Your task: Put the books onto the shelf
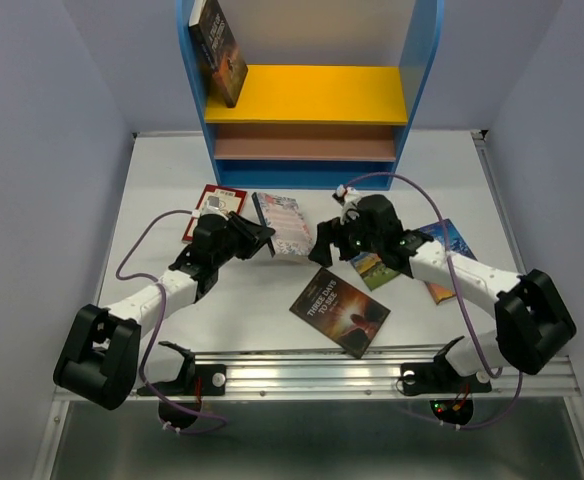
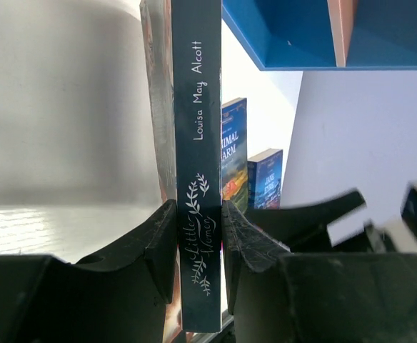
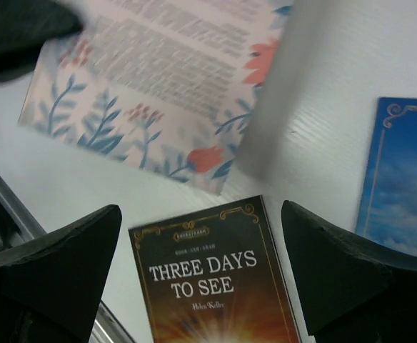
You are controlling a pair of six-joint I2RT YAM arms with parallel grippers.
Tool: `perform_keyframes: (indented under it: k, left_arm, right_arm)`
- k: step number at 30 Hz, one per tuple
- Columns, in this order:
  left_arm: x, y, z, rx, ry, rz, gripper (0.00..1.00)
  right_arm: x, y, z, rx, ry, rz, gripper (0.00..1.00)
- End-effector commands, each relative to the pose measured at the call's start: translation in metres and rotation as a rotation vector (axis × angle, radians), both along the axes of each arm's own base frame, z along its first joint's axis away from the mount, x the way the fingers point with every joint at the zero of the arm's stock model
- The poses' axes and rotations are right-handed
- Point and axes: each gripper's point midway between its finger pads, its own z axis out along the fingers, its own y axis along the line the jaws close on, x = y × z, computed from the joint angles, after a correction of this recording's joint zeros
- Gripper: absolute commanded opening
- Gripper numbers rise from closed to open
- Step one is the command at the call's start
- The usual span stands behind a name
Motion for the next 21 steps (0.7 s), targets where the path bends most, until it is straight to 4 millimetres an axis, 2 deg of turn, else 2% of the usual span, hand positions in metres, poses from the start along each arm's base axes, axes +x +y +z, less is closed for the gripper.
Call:
perform_keyframes:
  k: [1, 3, 6, 7, 12, 16, 21]
  left_arm:
    - [0.017, -0.012, 0.051, -0.107, -0.074, 0.014, 0.0]
    - [0.016, -0.011, 0.049, -0.11, -0.049, 0.027, 0.0]
    - [0.017, -0.004, 0.048, -0.083, -0.016, 0.069, 0.0]
    - [0.017, -0.002, 0.047, -0.073, 0.0, 0.082, 0.0]
    - [0.018, 0.002, 0.045, -0.055, 0.05, 0.115, 0.0]
    - [0.018, 0.004, 0.042, -0.063, 0.079, 0.133, 0.0]
    - [0.018, 0.002, 0.043, -0.082, 0.094, 0.139, 0.0]
  right_arm:
    - [-0.001, 0.005, 0.024, -0.174, -0.39, 0.177, 1.0]
    - [-0.008, 0.016, 0.023, -0.214, -0.445, 0.222, 1.0]
    - [-0.002, 0.019, 0.031, -0.336, -0.64, 0.233, 1.0]
    - [-0.006, 0.025, 0.034, -0.355, -0.683, 0.245, 1.0]
    - [-0.011, 0.047, 0.054, -0.335, -0.863, 0.313, 1.0]
    - [-0.011, 0.063, 0.053, -0.327, -0.881, 0.363, 1.0]
    - [-0.011, 0.082, 0.036, -0.313, -0.865, 0.419, 1.0]
